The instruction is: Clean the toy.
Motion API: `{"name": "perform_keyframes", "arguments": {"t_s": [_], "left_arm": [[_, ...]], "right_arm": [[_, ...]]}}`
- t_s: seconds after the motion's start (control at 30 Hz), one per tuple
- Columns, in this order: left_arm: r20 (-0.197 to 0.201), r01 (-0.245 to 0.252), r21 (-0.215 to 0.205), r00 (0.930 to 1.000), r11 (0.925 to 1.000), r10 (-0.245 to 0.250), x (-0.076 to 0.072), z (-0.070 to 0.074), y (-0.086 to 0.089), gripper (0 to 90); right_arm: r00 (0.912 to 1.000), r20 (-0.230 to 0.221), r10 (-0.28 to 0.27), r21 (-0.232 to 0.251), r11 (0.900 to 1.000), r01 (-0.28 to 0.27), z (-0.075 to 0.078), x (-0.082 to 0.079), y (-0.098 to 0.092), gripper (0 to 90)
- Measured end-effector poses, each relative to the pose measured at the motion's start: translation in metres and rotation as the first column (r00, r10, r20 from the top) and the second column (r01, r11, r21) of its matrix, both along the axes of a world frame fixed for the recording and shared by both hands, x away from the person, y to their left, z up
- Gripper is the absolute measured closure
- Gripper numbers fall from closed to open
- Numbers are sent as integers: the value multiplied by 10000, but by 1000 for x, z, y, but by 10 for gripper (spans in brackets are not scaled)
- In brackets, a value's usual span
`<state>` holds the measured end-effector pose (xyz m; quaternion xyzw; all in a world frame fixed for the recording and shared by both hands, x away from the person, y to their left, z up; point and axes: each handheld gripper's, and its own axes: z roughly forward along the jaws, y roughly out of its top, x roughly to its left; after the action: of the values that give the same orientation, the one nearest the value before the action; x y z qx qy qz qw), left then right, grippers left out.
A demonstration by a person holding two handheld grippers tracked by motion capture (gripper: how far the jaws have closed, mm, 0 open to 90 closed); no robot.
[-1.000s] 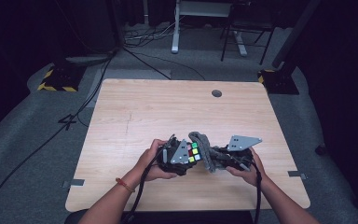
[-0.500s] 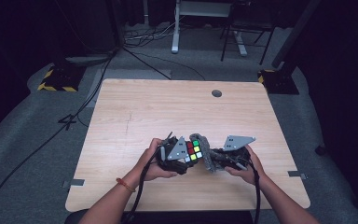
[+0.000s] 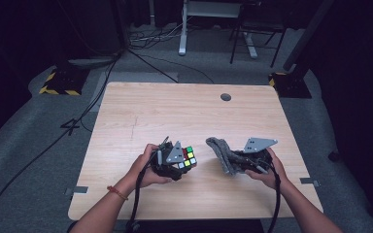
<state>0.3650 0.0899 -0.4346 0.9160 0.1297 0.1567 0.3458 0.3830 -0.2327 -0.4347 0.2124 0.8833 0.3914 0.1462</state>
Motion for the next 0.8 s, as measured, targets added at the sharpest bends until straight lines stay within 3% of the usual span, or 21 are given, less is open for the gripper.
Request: {"name": "perform_keyframes", "arguments": {"t_s": [0.17, 0.23, 0.3, 0.57, 0.63, 0.8], "left_arm": [[-631, 36, 305, 9980, 9995, -17, 0, -14, 4, 330], [-707, 67, 539, 9975, 9985, -29, -1, -19, 4, 329], [-980, 183, 454, 9951, 9988, -138, -2, -24, 4, 329], [-1432, 322, 666, 9894, 9973, -224, -3, -41, 2, 327], [-1665, 369, 474, 9856, 9982, -285, -2, -42, 3, 325], [-1699, 269, 229, 9852, 9994, -226, -2, -43, 6, 311]], "right_arm": [[9996, -287, -31, -82, 10000, 29, -10, -4, -12, 756], [9994, -347, -17, -246, 9997, 9, -17, -6, -14, 749], [9989, -468, 24, -318, 9995, -39, -23, -7, -15, 745], [9963, -842, 178, -626, 9978, -231, -43, -11, -14, 699], [9957, -890, 240, -693, 9971, -303, -46, -11, -13, 680], [9952, -964, 146, -753, 9969, -219, -47, -11, -12, 602]]}}
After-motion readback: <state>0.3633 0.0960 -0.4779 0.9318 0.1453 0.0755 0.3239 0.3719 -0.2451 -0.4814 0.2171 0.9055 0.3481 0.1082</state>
